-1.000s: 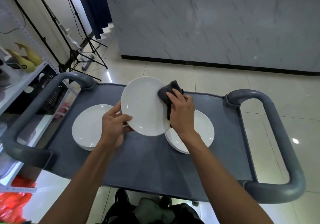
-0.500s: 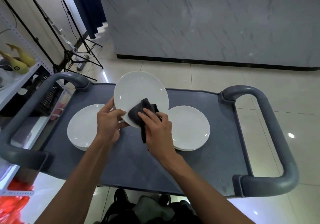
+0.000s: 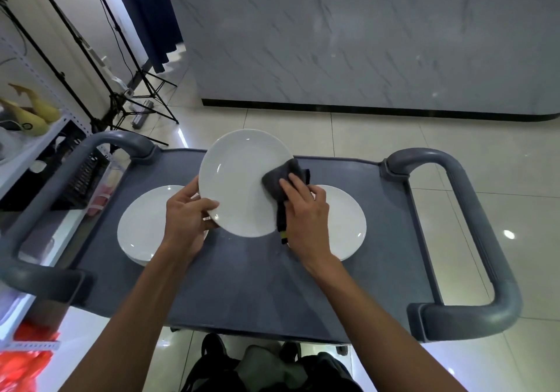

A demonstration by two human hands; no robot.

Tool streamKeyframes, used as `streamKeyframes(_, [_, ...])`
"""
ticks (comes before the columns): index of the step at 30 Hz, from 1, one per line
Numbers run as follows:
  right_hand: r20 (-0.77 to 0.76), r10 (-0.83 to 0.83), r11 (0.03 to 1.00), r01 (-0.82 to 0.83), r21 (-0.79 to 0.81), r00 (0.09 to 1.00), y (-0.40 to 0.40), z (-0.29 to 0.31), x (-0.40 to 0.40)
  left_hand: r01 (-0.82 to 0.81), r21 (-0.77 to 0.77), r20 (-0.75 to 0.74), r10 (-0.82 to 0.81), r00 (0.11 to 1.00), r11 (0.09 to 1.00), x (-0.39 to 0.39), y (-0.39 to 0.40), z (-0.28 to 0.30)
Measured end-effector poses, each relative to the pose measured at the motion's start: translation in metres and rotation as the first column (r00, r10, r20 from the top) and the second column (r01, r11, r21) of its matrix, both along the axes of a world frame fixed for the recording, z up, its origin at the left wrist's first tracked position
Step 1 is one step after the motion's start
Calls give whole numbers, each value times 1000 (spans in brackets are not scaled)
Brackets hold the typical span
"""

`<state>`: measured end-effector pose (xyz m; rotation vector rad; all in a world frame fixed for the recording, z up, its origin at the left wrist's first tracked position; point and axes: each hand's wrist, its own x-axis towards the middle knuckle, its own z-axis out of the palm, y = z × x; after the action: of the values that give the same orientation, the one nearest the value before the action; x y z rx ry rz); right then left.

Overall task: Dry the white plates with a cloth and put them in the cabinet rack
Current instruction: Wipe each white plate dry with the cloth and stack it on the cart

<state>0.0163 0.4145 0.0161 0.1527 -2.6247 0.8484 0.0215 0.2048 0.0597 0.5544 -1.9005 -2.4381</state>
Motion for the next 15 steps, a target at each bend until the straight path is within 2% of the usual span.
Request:
streamKeyframes(7, [-38, -57, 993, 53, -104, 998, 15, 24, -31, 124, -56, -45, -127, 991, 991, 4, 0, -3])
streamKeyframes(15, [-60, 38, 975, -50, -217, 997, 17, 51, -42, 223, -113, -83, -233, 969, 968, 5, 1, -2])
